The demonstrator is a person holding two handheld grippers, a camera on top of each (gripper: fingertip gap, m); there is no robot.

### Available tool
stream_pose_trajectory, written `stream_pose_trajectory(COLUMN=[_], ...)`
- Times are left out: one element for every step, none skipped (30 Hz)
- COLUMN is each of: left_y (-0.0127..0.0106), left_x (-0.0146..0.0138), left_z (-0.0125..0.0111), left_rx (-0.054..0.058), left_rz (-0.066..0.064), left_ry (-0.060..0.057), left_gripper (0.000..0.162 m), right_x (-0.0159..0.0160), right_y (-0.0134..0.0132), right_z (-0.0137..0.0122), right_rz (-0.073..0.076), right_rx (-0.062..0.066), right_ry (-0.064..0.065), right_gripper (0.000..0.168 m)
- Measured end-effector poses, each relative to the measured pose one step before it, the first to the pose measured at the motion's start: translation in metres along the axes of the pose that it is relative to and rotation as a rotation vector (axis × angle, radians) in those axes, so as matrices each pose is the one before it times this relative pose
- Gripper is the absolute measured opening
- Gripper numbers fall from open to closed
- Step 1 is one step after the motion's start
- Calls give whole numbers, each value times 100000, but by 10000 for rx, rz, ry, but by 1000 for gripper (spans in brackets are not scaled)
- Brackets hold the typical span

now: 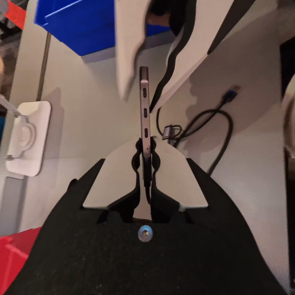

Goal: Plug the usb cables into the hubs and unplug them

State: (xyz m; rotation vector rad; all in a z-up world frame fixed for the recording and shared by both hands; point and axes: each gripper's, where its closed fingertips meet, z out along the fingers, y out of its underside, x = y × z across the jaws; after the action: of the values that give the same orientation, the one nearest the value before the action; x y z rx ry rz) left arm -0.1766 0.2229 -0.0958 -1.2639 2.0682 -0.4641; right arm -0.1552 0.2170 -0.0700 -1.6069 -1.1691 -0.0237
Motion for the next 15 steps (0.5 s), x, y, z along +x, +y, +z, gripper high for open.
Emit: stream_pose_trajectory(left_y=[-9, -151, -354, -489, -627, -699, -813, -940, -856, -456, 47, 448, 602, 423, -23], left_x=[-368, -493, -591, -538, -524, -624, -448, 93, 788, 1337, 1526, 1214, 625, 57, -403], left_z=[-25, -107, -259, -472, -712, -927, -1026, -945, -693, -313, 138, 491, 617, 563, 360], left_rx=[-146, 51, 263, 429, 547, 602, 705, 809, 762, 577, 373, 235, 174, 169, 280], left_rz=[176, -41, -272, -404, -461, -492, -532, -589, -645, -735, -879, -978, -952, -813, -631], left_ry=[-302, -356, -376, -300, -279, -367, -279, 32, 413, 717, 866, 800, 611, 409, 192], left_gripper=[9, 10, 13, 18, 23, 30, 30, 30, 29, 28, 27, 27, 28, 33, 38], right_x=[24, -47, 89, 297, 296, 530, 543, 434, 450, 451, 262, 57, -20, -372, -783], right_y=[98, -101, -207, -54, 165, 265, 196, -42, -279, -454, -610, -807, -861, -764, -482], right_z=[49, -77, -129, -128, -132, -166, -229, -279, -283, -241, -195, -119, -15, 70, 145], right_rz=[116, 185, 250, 277, 329, 406, 429, 484, 539, 567, 592, 600, 583, 510, 388], right_rx=[-37, 167, 280, 216, 153, 151, 202, 334, 450, 522, 570, 631, 622, 540, 325], right_ry=[-33, -76, 31, 138, 113, 213, 196, 111, 107, 116, -1, -94, -94, -264, -467], right_gripper=[14, 10, 8, 8, 7, 7, 7, 7, 7, 7, 7, 7, 7, 7, 7])
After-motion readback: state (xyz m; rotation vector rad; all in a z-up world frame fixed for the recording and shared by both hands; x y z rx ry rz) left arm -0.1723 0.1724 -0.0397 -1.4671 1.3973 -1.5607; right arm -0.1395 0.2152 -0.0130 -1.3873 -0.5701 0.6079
